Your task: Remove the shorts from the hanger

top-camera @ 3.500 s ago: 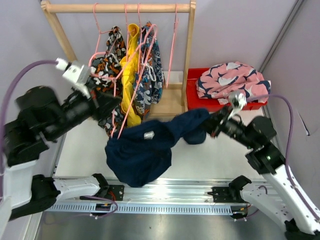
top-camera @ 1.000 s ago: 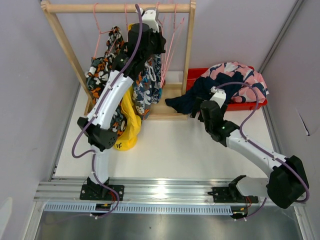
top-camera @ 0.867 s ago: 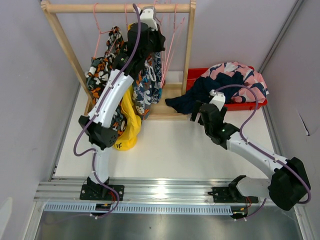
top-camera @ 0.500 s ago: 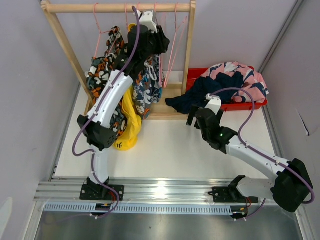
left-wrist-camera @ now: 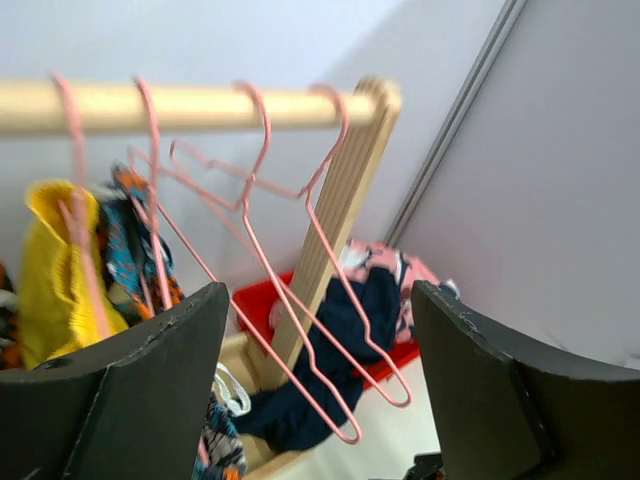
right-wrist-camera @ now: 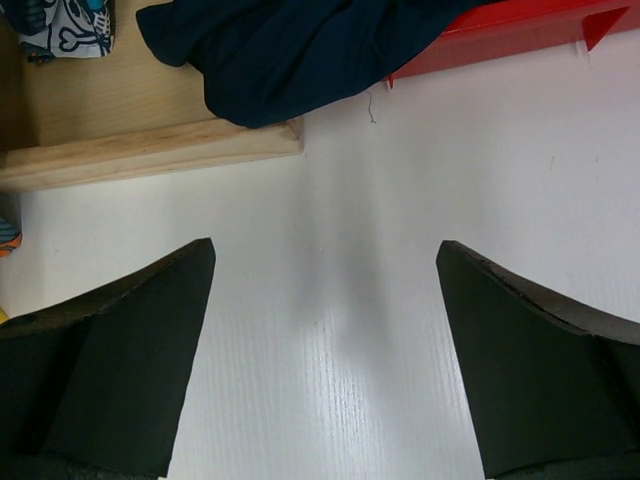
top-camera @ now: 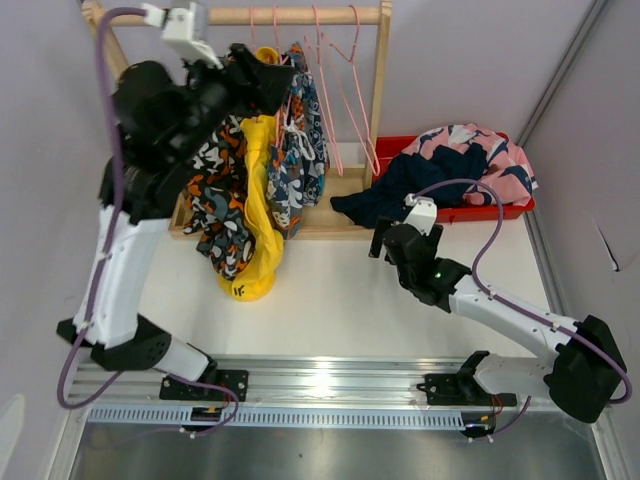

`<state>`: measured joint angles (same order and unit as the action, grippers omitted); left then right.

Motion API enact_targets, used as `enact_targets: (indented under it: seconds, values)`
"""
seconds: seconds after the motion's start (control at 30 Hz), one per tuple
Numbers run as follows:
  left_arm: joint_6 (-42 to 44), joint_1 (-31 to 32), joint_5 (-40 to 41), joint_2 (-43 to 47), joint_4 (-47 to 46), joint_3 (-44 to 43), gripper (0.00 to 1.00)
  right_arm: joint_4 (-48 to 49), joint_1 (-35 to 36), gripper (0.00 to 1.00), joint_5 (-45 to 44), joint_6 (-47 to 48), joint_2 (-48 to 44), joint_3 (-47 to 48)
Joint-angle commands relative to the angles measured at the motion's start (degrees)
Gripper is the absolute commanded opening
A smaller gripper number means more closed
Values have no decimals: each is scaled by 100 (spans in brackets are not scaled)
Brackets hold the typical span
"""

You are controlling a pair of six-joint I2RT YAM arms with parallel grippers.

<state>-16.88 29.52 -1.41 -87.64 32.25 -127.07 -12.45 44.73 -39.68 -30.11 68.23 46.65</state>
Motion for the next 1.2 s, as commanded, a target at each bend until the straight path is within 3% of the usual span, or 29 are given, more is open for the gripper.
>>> enact_targets:
  seconds: [0.0,0.07,0.4,1.17]
  values:
    - [308,19,106,291,247,164,79,-29,184,99,-435,-259,-152,46]
    - [344,10,325,343,290,296,78,-91,255,99,-496,-294,-161,46]
    - [449,1,528,195,124,762,45,-478,440,99,-804,-364,-556,-112]
    - [730,19,1520,-482,0,912,46,-610,422,100,-866,-505,-978,-526]
